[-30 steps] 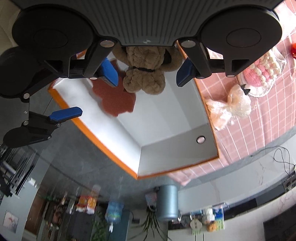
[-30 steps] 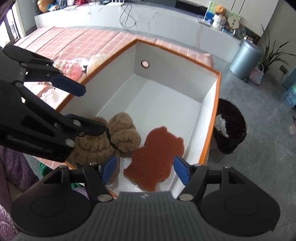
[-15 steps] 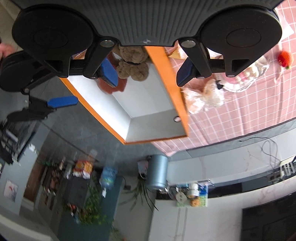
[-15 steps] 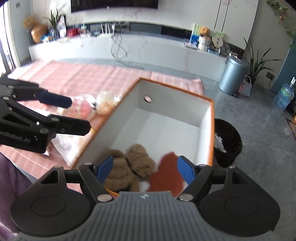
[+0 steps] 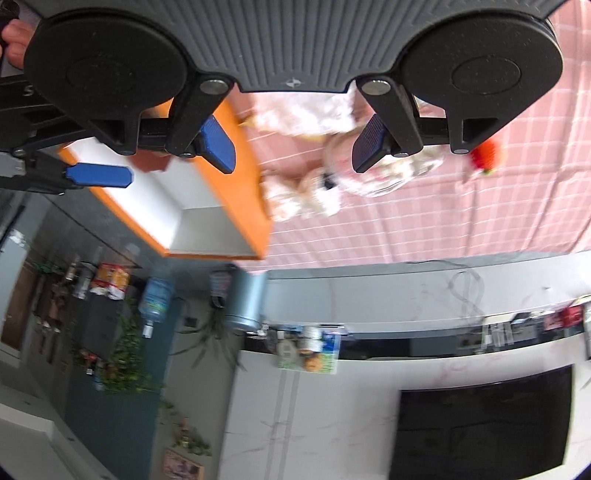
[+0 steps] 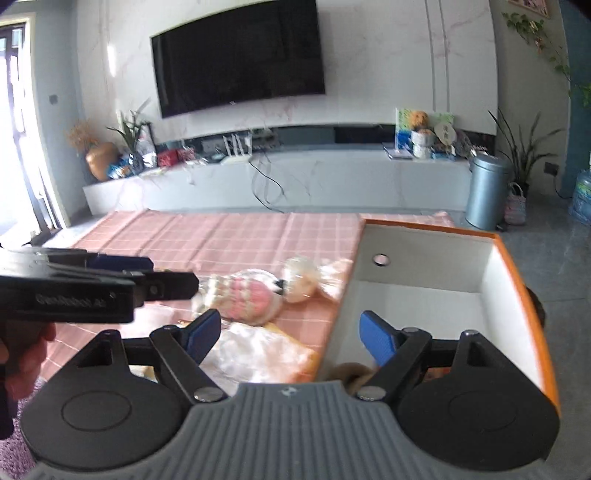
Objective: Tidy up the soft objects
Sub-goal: 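Move both grippers back over the table toward the snack bag and plastic bag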
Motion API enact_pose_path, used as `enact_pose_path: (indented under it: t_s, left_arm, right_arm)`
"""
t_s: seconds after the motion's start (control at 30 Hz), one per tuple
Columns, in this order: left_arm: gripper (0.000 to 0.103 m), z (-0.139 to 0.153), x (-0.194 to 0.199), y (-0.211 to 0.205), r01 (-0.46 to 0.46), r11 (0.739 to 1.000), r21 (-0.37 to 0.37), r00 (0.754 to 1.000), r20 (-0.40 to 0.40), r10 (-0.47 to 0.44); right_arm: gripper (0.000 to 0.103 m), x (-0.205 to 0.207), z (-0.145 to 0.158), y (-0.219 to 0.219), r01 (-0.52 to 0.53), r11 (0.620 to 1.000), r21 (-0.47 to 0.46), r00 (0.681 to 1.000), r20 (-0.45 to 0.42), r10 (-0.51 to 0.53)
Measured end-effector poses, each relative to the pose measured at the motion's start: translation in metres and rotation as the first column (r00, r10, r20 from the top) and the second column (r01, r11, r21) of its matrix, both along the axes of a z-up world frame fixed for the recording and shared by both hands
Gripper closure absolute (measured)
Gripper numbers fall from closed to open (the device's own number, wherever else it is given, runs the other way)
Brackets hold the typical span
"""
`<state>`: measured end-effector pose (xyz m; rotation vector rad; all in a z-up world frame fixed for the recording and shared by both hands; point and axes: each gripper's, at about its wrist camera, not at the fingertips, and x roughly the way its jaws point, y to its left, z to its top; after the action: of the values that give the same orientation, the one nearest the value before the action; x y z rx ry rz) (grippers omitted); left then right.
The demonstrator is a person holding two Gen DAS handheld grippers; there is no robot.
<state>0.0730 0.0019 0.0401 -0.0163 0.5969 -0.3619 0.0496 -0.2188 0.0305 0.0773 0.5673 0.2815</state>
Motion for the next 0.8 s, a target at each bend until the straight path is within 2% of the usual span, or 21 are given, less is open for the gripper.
enact_pose_path:
  t_s: [0.23, 0.33, 0.5, 0.63, 0.8]
  left_arm:
    - [0.018, -0.029, -0.010, 0.049, -0.126, 0.991, -0.037, 0.990, -0.075, 0.123]
    - [0.018, -0.043, -0.012, 0.061, -0.158, 0.987, -0.036, 0.983, -0.102, 0.154]
    - [0.016, -0.064, -0.007, 0.067, -0.196, 0.979, -0.060, 0.969, -0.162, 0.185]
    - [0.015, -0.078, 0.003, 0.054, -0.206, 0.978, -0.012, 0.961, -0.192, 0.200]
    - [0.015, -0.090, 0.018, 0.048, -0.222, 0.975, 0.029, 0.946, -0.234, 0.222]
  right_arm:
    - [0.029, -0.013, -0.019, 0.050, -0.041, 0.999, -0.019, 0.995, 0.093, 0.043]
    - [0.040, -0.009, -0.034, 0.072, -0.085, 0.994, -0.071, 0.994, 0.069, 0.090]
    - [0.040, 0.003, -0.060, 0.087, -0.100, 0.985, -0.138, 0.995, 0.009, 0.103]
    - [0.041, 0.013, -0.074, 0.092, -0.104, 0.972, -0.209, 0.994, 0.002, 0.107]
    - [0.042, 0.029, -0.088, 0.097, -0.106, 0.967, -0.232, 0.994, -0.024, 0.103]
